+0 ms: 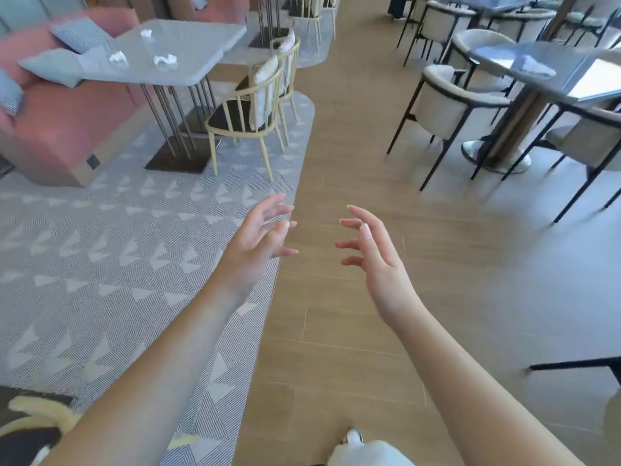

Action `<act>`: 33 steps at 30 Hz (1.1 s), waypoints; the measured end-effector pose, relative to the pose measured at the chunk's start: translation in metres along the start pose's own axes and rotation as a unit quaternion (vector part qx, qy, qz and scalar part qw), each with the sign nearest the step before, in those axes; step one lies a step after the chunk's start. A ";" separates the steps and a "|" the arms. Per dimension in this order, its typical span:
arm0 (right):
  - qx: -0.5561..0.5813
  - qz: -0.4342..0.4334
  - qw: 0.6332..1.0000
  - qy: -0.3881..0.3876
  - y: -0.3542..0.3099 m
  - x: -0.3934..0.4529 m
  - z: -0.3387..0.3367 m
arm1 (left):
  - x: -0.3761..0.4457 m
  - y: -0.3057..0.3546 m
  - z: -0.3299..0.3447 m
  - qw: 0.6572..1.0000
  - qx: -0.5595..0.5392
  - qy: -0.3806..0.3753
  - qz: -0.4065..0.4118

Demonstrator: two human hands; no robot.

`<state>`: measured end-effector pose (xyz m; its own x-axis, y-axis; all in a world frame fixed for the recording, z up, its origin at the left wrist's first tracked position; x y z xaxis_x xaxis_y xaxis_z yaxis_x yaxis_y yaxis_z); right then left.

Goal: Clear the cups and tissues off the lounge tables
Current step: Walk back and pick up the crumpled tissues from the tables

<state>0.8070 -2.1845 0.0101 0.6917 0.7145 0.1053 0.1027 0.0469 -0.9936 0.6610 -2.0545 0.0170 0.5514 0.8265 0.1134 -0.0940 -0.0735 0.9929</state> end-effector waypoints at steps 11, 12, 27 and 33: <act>0.029 0.006 0.997 -0.068 0.038 0.204 0.053 | 0.178 -0.049 -0.013 0.997 0.022 0.076 -0.024; 0.030 0.010 0.997 -0.077 0.041 0.221 0.057 | 0.192 -0.052 -0.014 0.996 0.026 0.083 -0.027; 0.021 0.026 0.986 -0.162 0.077 0.415 0.227 | 0.377 -0.091 -0.155 0.982 0.058 0.173 -0.044; 0.025 0.033 0.984 -0.172 0.077 0.482 0.328 | 0.454 -0.100 -0.235 0.979 0.050 0.191 -0.043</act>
<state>0.9136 -1.6078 -0.0296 0.4111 0.9111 0.0294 0.0244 0.0212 -0.9995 0.7260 -1.5408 -0.0398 0.2022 0.9790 0.0257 0.0307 -0.0326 0.9990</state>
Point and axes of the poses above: each hand's wrist, its own x-axis towards the middle knuckle, its own z-axis out of the palm, y = z × x, the point moved 9 cm from there along x, towards the middle knuckle, and after that the axes turned 9 degrees about y, right-handed, at the moved point
